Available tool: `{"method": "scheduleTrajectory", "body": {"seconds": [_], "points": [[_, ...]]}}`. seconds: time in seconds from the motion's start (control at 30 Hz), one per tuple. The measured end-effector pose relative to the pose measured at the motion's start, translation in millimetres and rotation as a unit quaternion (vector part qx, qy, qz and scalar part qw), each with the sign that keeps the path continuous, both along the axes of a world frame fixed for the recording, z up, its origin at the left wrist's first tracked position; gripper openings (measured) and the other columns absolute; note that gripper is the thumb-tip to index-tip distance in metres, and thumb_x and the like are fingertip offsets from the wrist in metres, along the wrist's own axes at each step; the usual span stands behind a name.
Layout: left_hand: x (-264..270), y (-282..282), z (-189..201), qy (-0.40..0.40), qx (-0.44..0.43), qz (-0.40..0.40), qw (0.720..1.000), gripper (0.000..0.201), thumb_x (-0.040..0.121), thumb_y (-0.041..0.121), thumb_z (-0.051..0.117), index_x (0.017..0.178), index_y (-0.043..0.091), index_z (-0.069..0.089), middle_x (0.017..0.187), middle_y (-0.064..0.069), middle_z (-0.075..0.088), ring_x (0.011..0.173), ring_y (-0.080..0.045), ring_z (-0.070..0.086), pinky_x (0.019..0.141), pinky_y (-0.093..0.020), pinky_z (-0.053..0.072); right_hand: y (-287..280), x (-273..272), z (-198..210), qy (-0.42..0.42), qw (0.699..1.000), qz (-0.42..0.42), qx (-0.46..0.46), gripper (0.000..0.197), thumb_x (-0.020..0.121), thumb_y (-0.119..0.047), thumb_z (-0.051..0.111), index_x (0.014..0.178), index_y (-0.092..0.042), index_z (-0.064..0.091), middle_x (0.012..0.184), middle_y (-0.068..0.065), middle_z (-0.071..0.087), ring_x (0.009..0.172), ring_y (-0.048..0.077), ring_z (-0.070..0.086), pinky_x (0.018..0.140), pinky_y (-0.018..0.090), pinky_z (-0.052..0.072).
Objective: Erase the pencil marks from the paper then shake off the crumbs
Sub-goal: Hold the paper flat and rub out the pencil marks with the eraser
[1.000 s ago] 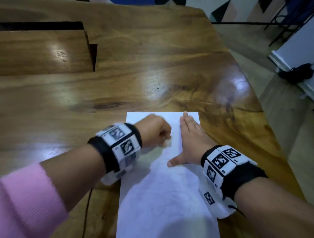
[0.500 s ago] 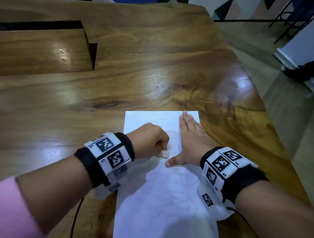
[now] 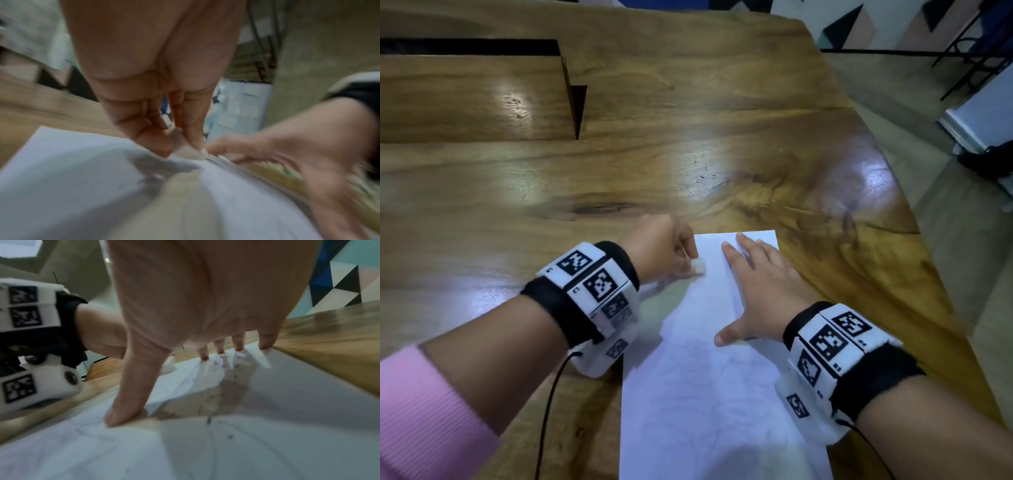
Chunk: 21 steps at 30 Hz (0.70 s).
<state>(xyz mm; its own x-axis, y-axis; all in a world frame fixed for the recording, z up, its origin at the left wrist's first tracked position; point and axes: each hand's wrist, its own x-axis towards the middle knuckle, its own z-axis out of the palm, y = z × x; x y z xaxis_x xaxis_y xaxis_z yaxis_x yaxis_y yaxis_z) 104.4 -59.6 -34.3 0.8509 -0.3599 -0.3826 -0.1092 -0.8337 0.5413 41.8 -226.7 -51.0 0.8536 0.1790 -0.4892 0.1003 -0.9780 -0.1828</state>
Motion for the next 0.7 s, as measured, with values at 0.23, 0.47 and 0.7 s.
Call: {"method": "scheduleTrajectory", "body": {"seconds": [0.23, 0.47, 0.7], "points": [[7.7, -12.0, -1.5, -0.08, -0.02, 0.079, 0.993, 0.013, 0.069, 0.017, 0.075, 0.081, 0.016, 0.071, 0.065, 0.001, 0.061, 0.066, -0.016, 0.057, 0.067, -0.023, 0.046, 10.7, 1.7, -1.8, -0.025, 0.999, -0.04, -0.008, 0.122, 0.057, -0.075, 0.067, 0.149, -0.033, 0.0, 0.157, -0.004, -0.003, 0.143, 0.022, 0.001, 0.115, 0.041, 0.008], [-3.7, -4.0, -1.2, -0.043, 0.026, -0.025, 0.998, 0.01, 0.068, 0.014, 0.076, 0.077, 0.014, 0.072, 0.061, 0.007, 0.057, 0.058, -0.01, 0.05, 0.052, -0.016, 0.034, 15.6, 5.5, 2.3, -0.003, 0.999, -0.046, -0.011, 0.122, 0.057, -0.069, 0.072, 0.149, -0.034, 0.0, 0.156, 0.001, -0.003, 0.141, 0.027, 0.001, 0.117, 0.045, 0.01], [13.8, -13.4, 6.1, -0.072, 0.007, 0.042, 0.996, 0.01, 0.069, 0.01, 0.075, 0.077, 0.013, 0.07, 0.054, 0.009, 0.051, 0.065, -0.016, 0.056, 0.065, -0.024, 0.047, 20.0, 3.9, 0.8, -0.006, 0.999, -0.038, -0.015, 0.117, 0.058, -0.068, 0.073, 0.148, -0.037, 0.006, 0.157, 0.008, -0.002, 0.142, 0.034, 0.001, 0.116, 0.051, 0.01]]}}
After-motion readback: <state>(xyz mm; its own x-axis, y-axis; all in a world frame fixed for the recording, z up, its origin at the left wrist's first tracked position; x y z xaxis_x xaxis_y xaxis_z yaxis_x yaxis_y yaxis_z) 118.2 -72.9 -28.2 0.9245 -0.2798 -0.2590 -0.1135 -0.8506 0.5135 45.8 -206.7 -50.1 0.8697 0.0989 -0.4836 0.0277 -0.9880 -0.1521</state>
